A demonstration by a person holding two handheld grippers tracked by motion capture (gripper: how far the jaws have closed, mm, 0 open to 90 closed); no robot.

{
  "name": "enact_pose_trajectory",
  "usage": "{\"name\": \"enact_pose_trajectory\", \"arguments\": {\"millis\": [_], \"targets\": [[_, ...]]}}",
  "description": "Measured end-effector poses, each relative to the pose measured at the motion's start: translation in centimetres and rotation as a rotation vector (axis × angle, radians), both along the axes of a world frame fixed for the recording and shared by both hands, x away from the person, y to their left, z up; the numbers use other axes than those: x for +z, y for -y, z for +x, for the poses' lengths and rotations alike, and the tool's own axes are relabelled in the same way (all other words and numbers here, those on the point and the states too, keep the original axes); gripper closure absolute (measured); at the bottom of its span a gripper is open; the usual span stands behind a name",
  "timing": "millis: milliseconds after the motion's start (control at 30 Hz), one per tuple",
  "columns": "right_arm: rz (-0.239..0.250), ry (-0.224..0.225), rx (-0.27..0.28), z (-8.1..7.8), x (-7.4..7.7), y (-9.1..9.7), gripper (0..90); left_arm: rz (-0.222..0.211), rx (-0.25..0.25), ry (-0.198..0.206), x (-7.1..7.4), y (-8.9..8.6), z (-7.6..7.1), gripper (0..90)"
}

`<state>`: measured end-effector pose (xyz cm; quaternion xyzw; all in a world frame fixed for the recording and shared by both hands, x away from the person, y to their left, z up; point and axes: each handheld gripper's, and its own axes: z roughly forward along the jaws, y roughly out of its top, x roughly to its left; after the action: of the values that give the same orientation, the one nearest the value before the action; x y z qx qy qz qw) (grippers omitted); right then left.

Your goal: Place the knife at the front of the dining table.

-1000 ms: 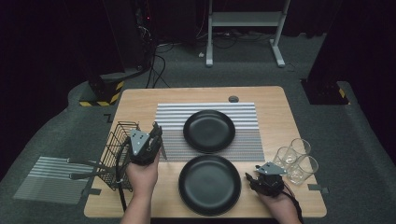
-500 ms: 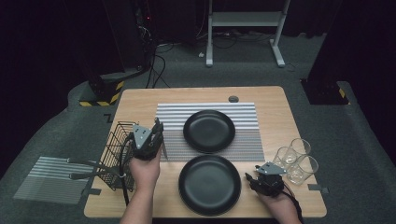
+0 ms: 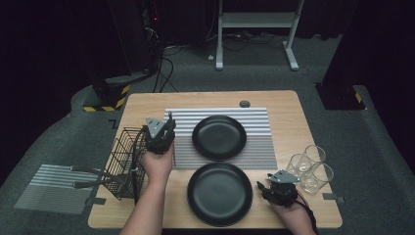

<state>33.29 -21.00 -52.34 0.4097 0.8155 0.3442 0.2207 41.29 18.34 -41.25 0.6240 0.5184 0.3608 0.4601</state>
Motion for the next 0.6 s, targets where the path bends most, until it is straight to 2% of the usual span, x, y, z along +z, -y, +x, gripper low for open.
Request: {"name": "enact_pose_trajectory", "arguments": {"millis": [33,133,200,300,433,467,533,567,600], "targets": [[0.004,-0.003,-0.002,0.0,0.0,0.0,46.3,-0.006,0.003,-0.007,-0.1,0.2,0.4,82.6],[0.003,-0.001,0.002,0.0,0.0,0.0,46.3,0.028,-0.005,-0.038,-0.1,0.4,1.3,82.6],[0.008,-0.004,0.000,0.0,-0.1,0.0,46.3,0.035,-0.006,-0.047,-0.2,0.4,1.8,82.6],[0.021,-0.022,-0.010,0.0,0.0,-0.1,46.3,0.016,0.002,-0.065,-0.4,0.4,2.5,82.6],[0.001,-0.015,0.009,0.0,0.0,0.0,46.5,0.025,-0.003,-0.085,-0.5,0.4,3.3,82.6],[0.000,-0.015,0.009,0.0,0.0,0.0,46.5,0.012,0.004,-0.093,-0.6,0.5,3.5,82.7],[0.016,-0.017,-0.009,0.0,0.0,-0.1,46.5,0.025,0.000,-0.101,-0.7,0.3,3.9,82.7],[0.000,-0.016,0.007,0.0,0.0,0.0,46.5,0.024,0.001,-0.105,-0.7,0.4,4.0,82.7],[0.012,-0.020,-0.006,0.0,0.0,0.0,46.6,0.018,0.004,-0.111,-0.8,0.4,4.3,82.7]]}}
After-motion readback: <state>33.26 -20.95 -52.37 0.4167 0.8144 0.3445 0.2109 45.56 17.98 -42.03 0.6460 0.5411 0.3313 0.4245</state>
